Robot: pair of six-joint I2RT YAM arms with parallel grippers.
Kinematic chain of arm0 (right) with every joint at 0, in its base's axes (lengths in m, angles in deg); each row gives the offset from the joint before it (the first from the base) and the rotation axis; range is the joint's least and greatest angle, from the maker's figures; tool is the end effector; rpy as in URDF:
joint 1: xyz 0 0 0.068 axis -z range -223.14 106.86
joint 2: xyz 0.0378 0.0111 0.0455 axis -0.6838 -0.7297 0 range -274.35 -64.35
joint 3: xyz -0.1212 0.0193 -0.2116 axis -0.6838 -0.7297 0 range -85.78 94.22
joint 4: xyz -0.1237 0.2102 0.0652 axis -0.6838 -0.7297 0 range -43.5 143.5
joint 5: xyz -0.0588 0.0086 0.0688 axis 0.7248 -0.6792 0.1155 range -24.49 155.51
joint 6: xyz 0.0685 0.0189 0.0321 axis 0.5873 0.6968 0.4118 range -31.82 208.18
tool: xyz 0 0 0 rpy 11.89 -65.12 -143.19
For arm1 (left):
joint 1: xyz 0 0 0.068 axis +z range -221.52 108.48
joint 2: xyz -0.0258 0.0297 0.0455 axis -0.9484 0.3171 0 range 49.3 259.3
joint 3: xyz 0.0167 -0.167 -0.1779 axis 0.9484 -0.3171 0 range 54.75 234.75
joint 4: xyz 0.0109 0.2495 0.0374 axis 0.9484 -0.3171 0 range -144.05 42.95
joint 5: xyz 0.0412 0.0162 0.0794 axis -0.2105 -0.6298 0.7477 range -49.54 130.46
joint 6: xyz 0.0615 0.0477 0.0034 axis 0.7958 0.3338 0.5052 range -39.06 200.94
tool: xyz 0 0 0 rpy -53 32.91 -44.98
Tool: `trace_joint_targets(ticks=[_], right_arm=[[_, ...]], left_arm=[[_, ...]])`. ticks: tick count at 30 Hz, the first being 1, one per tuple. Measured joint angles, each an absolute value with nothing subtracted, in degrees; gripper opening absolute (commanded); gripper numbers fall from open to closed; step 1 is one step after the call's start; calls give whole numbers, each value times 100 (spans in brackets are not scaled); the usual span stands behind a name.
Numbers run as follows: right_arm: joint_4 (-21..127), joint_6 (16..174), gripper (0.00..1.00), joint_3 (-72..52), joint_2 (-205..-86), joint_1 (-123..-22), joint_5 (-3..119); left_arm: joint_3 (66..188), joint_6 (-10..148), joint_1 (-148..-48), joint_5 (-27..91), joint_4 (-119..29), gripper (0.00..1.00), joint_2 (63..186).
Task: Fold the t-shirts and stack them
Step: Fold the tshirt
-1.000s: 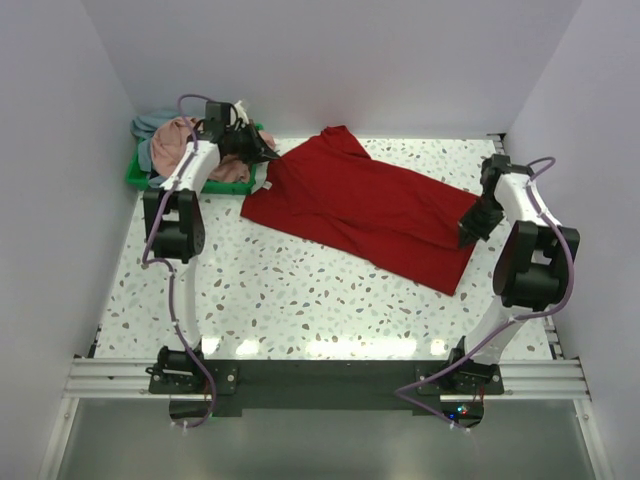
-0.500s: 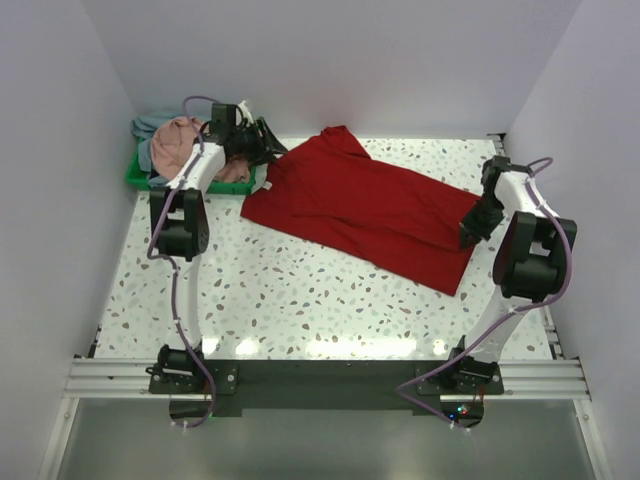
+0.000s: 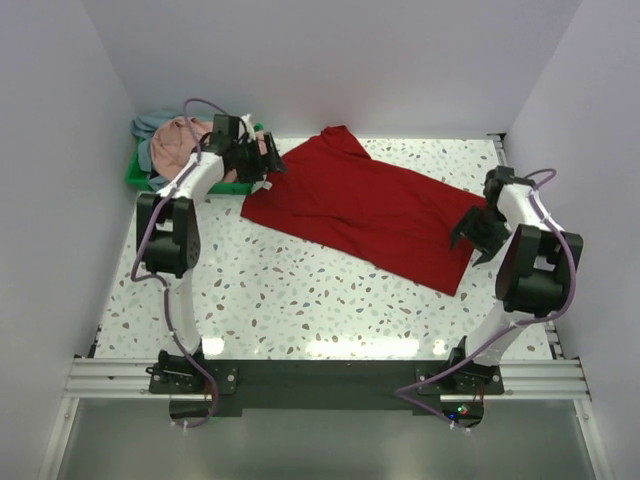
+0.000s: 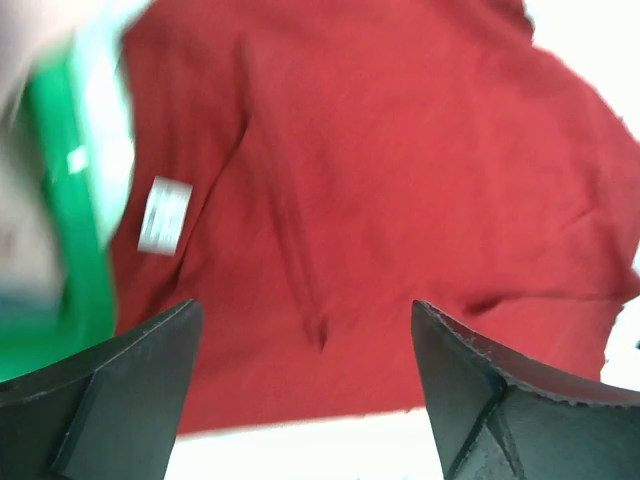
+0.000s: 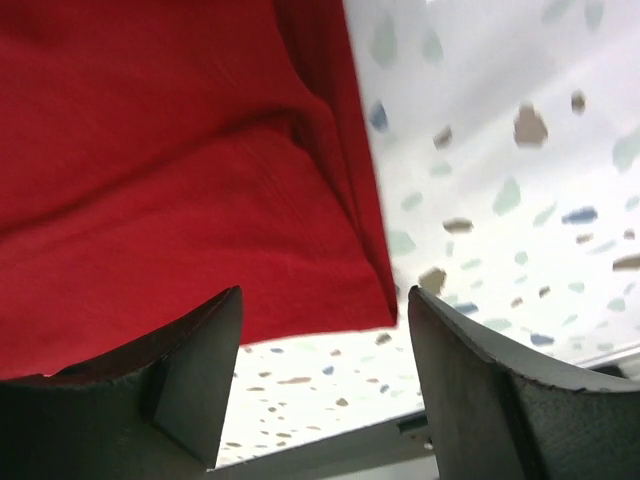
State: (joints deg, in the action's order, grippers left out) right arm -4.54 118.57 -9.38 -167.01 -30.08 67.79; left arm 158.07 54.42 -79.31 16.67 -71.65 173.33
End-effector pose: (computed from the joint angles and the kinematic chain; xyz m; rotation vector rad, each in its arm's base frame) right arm 0.3141 -0.0756 0.1523 1.1271 2.8200 -0.0371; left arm 0.4796 -0.0928 0.1850 -0.1854 2.4051 -0.7751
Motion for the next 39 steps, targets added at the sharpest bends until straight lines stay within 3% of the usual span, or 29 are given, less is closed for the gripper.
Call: trace_joint_targets(ticks=[6, 12, 25, 39], right_arm=[[-408, 11863, 69, -2044, -15986, -3006, 6736], [-375, 11890, 69, -2492, -15754, -3006, 6736], [-190, 12130, 68, -2959, -15459, -3006, 6646], [38, 12338, 57, -3250, -15363, -3006, 6640]], left_arm=[[14107, 5682, -7817, 1947, -7179, 83, 16312], [13390, 5877, -7741, 2227, -7231, 81, 16168], [13318, 6220, -7596, 2622, -7290, 73, 16297], [13388, 6259, -7463, 2474, -7052, 65, 16476]])
